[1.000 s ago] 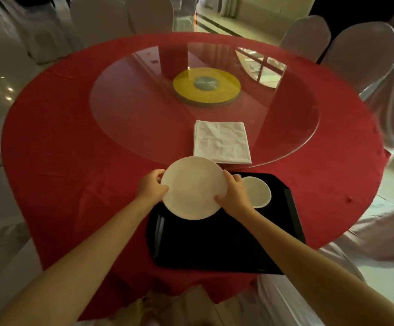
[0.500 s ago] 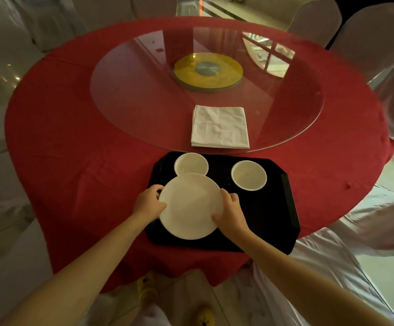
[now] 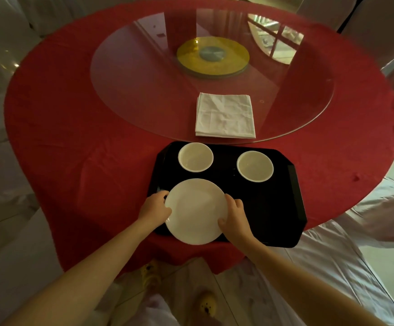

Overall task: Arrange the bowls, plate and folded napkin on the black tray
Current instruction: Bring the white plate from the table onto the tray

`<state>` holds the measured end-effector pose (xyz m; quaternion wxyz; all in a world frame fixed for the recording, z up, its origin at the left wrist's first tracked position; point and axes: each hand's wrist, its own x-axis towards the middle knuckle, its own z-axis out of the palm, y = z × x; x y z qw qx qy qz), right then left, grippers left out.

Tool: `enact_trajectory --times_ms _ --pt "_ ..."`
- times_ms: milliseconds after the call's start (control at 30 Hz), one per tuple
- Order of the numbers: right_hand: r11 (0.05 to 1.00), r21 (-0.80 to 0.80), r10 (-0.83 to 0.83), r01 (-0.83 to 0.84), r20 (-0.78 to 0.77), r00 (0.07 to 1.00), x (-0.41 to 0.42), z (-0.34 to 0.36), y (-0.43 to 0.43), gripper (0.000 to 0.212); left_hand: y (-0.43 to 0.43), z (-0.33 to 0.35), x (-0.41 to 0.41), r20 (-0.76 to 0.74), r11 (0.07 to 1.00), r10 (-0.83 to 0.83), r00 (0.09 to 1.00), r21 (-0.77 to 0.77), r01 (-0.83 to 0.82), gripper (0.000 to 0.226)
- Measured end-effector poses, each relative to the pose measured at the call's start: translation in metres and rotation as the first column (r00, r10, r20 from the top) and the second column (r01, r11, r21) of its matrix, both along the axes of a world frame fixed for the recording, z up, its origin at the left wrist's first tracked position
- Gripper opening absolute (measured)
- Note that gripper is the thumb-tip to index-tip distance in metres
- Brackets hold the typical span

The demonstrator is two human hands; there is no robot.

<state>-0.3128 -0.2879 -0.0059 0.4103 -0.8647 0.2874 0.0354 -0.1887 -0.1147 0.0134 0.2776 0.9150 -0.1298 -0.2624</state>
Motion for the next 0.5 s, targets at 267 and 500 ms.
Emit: enact_trajectory --times_ms 267,500 --pt "1.000 -0.012 -0.026 0.025 -0.085 0.996 0.014 -0.003 -0.007 0.063 -0.010 -0.004 0.015 -0.048 0.994 -0.082 0.995 0.063 0.085 0.032" --pt "0.999 -0.047 0.002 -0.008 -0.123 0.992 0.021 -0.007 -0.011 0.067 -0.017 -0.009 0.023 -0.020 0.970 -0.163 0.986 0.181 0.164 0.027"
